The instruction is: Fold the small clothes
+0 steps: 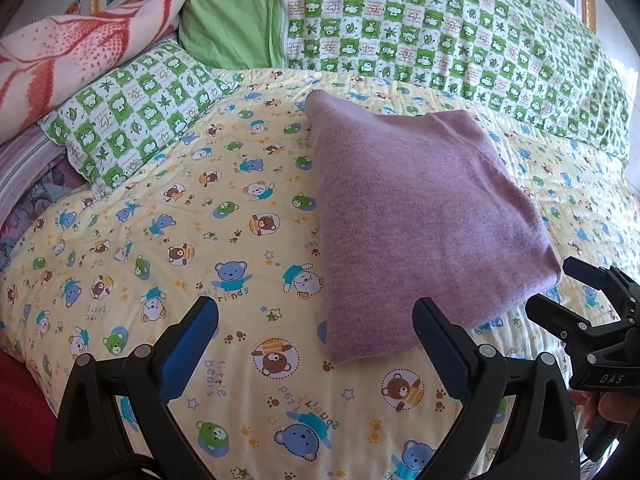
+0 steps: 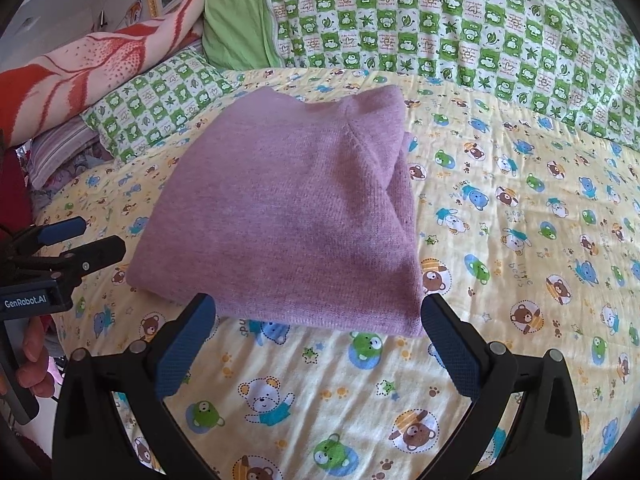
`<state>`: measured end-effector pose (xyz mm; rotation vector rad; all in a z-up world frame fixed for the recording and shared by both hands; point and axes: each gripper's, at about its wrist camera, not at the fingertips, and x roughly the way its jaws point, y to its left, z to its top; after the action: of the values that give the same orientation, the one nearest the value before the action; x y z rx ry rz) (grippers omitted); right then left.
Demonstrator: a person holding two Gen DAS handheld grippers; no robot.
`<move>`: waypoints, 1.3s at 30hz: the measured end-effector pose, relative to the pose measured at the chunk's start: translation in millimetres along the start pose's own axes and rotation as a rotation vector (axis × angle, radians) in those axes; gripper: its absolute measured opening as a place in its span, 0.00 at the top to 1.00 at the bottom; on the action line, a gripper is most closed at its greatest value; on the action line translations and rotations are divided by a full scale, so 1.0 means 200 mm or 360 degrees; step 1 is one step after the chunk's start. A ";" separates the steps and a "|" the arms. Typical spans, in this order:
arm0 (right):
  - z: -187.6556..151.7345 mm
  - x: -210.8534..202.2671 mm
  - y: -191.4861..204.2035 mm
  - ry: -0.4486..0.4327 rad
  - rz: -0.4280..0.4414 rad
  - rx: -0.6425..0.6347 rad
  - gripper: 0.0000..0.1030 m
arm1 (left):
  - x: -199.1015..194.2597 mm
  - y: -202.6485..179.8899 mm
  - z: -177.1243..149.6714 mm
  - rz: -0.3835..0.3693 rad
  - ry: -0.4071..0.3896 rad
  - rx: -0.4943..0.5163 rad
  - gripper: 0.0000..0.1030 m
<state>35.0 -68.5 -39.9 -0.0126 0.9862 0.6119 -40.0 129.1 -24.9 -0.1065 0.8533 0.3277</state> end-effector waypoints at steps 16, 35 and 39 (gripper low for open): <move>0.02 -0.01 0.01 -0.0011 0.0017 0.0018 0.01 | 0.00 -0.02 0.01 -0.0007 -0.0011 0.0031 0.05; 0.05 -0.04 0.02 -0.0048 0.0028 0.0035 0.01 | 0.00 -0.03 0.01 -0.0014 -0.0026 0.0045 0.05; 0.05 -0.04 0.02 -0.0053 0.0029 0.0049 0.01 | -0.01 -0.03 0.02 -0.0019 -0.0028 0.0052 0.05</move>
<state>37.8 -67.1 -26.7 0.0337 0.9645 0.6120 -36.3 123.5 -22.4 -0.0785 0.8400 0.3032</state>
